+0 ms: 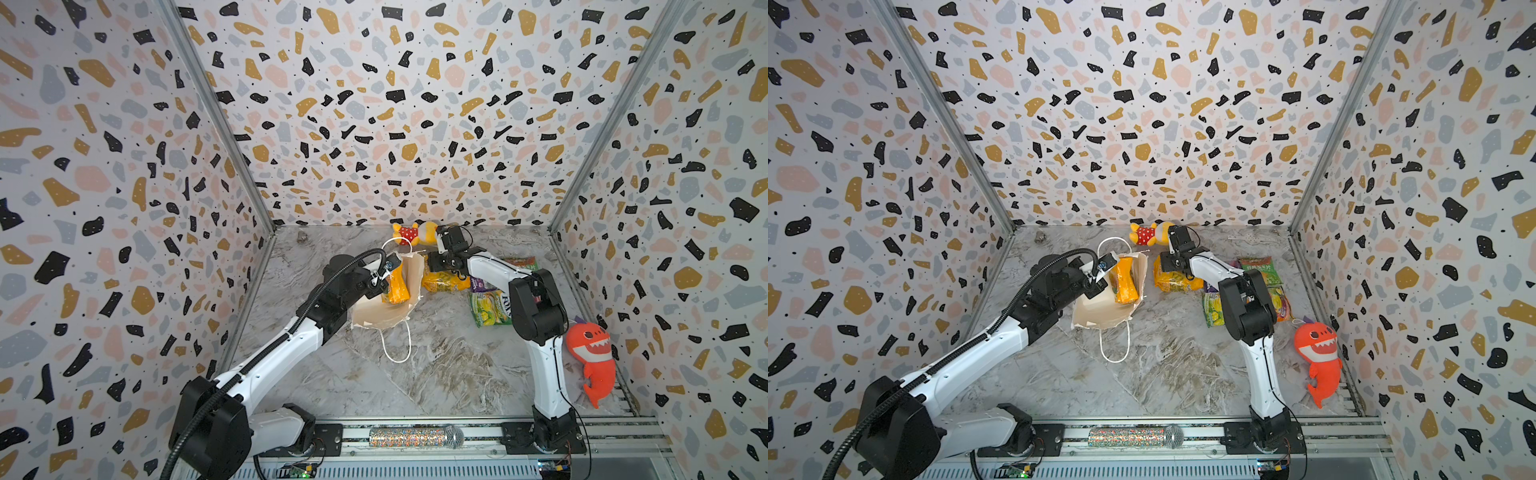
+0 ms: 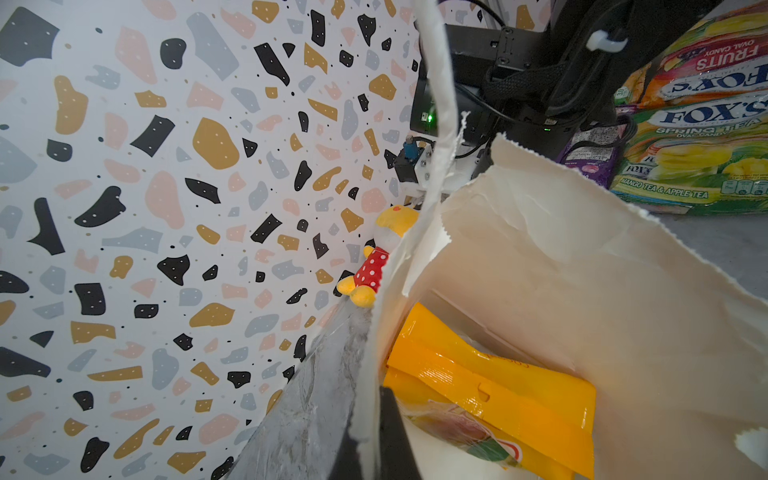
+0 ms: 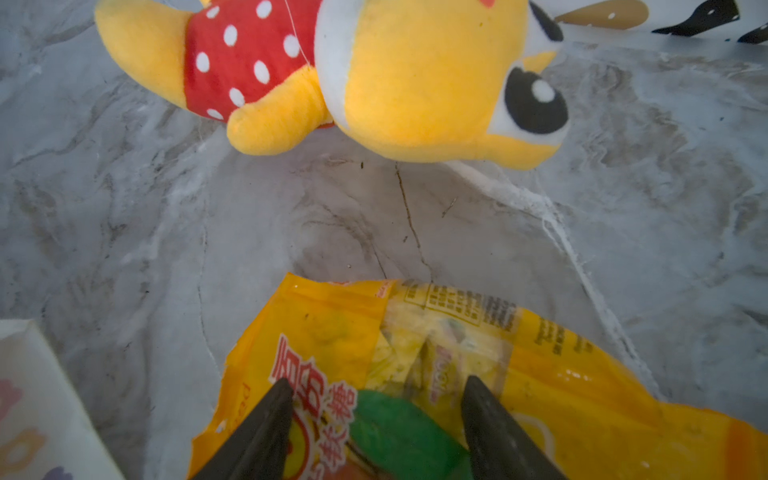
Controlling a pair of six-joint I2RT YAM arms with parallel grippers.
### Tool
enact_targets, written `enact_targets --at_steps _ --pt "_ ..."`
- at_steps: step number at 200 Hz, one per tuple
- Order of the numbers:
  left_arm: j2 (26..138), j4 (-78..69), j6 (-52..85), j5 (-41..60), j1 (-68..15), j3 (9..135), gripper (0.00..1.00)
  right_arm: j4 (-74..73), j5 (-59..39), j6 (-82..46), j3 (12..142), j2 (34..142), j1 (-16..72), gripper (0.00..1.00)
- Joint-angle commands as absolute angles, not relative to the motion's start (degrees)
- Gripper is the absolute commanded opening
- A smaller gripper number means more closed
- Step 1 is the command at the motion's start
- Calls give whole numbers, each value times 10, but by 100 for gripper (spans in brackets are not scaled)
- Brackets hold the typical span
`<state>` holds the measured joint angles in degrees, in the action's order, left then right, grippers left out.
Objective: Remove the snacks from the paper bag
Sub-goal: 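Lift the right gripper away from the placed yellow pack, then move the right gripper over the paper bag opening and reach inside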
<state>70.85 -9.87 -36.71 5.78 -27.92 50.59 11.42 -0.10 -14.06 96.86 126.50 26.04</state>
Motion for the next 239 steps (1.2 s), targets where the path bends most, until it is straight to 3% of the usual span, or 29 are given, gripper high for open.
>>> enact_targets --at_steps 1,66,148,194,239 --pt "705 -119 -370 67 -279 514 0 149 -12 -151 938 1240 270 65" --pt "702 -111 -370 72 -279 518 0 146 -2 -152 922 1203 270 65" --pt "684 -97 -374 80 -279 520 0 208 -40 -168 936 1040 284 63" --pt "671 -95 -373 102 -280 519 0 151 1 -162 796 850 370 59" --pt "672 -74 -388 106 -283 527 0 102 52 -173 682 734 490 51"
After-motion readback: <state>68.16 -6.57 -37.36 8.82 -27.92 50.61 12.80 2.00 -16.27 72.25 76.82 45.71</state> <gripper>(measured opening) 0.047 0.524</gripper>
